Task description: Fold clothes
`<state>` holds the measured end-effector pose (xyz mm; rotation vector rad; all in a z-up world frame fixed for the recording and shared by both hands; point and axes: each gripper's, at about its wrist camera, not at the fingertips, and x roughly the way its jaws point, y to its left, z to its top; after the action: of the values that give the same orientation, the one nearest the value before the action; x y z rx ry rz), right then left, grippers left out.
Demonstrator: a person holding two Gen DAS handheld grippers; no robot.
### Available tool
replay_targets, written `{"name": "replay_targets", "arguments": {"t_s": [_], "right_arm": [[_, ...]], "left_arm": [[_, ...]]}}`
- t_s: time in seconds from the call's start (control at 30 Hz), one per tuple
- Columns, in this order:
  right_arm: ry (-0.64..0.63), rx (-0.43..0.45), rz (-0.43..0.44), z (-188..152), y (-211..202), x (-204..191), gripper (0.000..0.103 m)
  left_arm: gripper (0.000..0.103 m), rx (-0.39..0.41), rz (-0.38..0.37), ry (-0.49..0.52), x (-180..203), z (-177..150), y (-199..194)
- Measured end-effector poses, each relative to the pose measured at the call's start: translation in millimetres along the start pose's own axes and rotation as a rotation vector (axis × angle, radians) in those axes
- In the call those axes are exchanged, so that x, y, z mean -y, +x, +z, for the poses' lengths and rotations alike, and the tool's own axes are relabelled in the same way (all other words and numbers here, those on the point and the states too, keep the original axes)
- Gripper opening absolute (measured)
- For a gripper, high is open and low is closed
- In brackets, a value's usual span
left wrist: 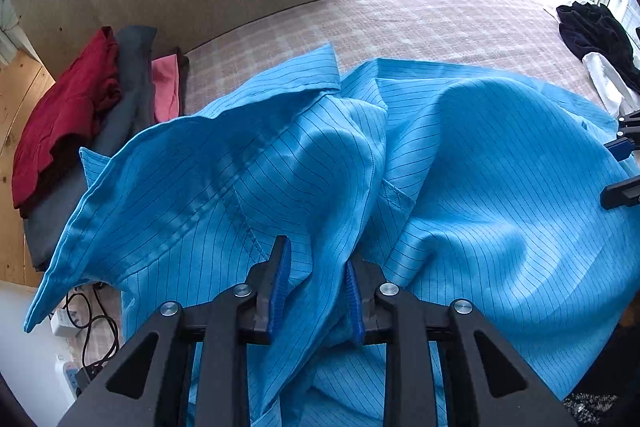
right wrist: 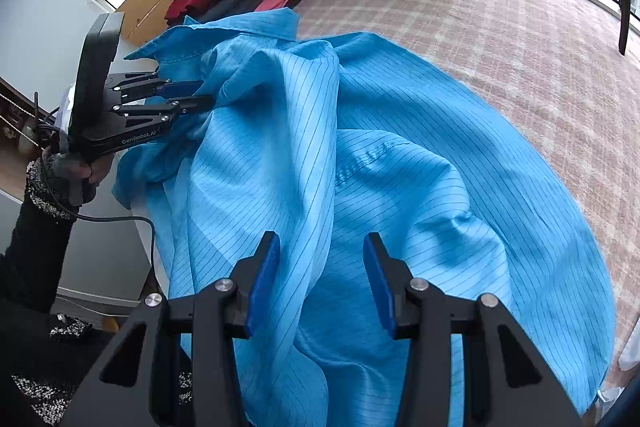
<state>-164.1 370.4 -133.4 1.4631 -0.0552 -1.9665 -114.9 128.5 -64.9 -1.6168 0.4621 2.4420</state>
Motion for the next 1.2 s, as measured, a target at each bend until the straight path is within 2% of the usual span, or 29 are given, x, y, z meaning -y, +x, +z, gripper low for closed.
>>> {"name": "replay_targets", "arguments": {"t_s": [0.03,0.07,0.1,0.2,0.23,0.27,0.3,0.33,0.4,0.43,0.5,0.57,0.6,0.63,0.7,0.77,0.8,0.9,0.97,1.07,1.13,1.2], "right_arm": [[0.002,0.001,0.002,-0.3,-0.4,0.5,0.043],[0.003,0.003,0.004,-0.4,-0.8,0.9,0.043],[0.002,0.004,0.008,-0.4,-0.7,0.8,0.043],[-0.017,0.001,0.014,1.2,3.5,-3.6,0.043],[-0.028,-0.001,0.013,2.0,5.6,-6.2,0.037],[-0.042,-0.005,0.02,2.5,7.1,-10.2,0.027],[-0.059,-0.009,0.038,2.9,8.1,-16.2,0.006],[-0.077,-0.014,0.057,3.3,9.0,-22.1,0.005],[-0.127,-0.05,0.132,2.4,11.9,-41.1,0.005],[-0.166,-0.091,0.193,0.5,14.6,-55.0,0.007],[-0.24,-0.147,0.291,-2.2,14.6,-79.9,0.01],[-0.301,-0.134,0.356,4.5,2.9,-94.8,0.023],[-0.323,-0.095,0.359,13.5,-6.0,-96.2,0.036],[-0.347,-0.047,0.338,23.6,-14.0,-96.7,0.045],[-0.43,0.073,0.18,50.5,-19.9,-96.4,0.046],[-0.534,0.14,0.002,79.5,-6.8,-95.7,0.046],[-0.585,0.143,-0.076,92.9,6.6,-94.9,0.047],[-0.729,0.058,-0.243,126.6,60.6,-92.4,0.047],[-0.85,0.003,-0.248,133.1,90.5,-98.9,0.047],[-1.054,-0.006,-0.263,122.9,118.4,-120.0,0.047],[-1.175,0.007,-0.285,116.0,137.3,-133.0,0.06],[-1.206,-0.023,-0.323,119.4,162.0,-134.7,0.059]], "left_arm": [[0.024,0.003,0.001,0.008,0.9,1.3,2.0],[0.018,0.005,0.001,0.016,1.8,2.6,4.0],[0.001,0.001,-0.002,0.02,2.8,4.1,7.3],[0.0,0.002,-0.026,0.009,0.9,4.5,3.7],[0.0,0.023,-0.044,-0.01,-3.0,2.7,-6.6],[0.0,0.051,-0.067,-0.041,-11.0,-1.1,-21.1],[0.0,0.084,-0.078,-0.088,-24.9,-8.7,-41.0],[0.0,0.117,-0.078,-0.139,-41.0,-17.9,-62.5],[0.0,0.184,-0.049,-0.24,-80.0,-47.4,-106.1],[0.0,0.203,-0.01,-0.296,-101.0,-66.1,-124.6],[0.0,0.188,0.088,-0.378,-138.1,-104.7,-146.4],[0.0,0.145,0.171,-0.465,-168.5,-141.9,-154.3],[0.0,0.124,0.199,-0.505,-182.4,-160.2,-156.7],[0.0,0.109,0.216,-0.538,-193.2,-176.4,-157.8],[0.0,0.089,0.235,-0.581,-206.4,-198.1,-154.9],[0.0,0.079,0.235,-0.613,-213.7,-210.9,-150.0],[0.0,0.077,0.228,-0.628,-216.5,-214.7,-147.7],[0.0,0.067,0.211,-0.657,-220.7,-221.2,-145.3],[0.0,0.057,0.216,-0.656,-222.7,-221.1,-142.7],[0.0,0.046,0.215,-0.64,-225.3,-218.7,-138.8],[0.0,0.039,0.214,-0.634,-228.0,-217.9,-134.5],[0.0,0.033,0.211,-0.634,-230.6,-217.2,-130.2]]}}
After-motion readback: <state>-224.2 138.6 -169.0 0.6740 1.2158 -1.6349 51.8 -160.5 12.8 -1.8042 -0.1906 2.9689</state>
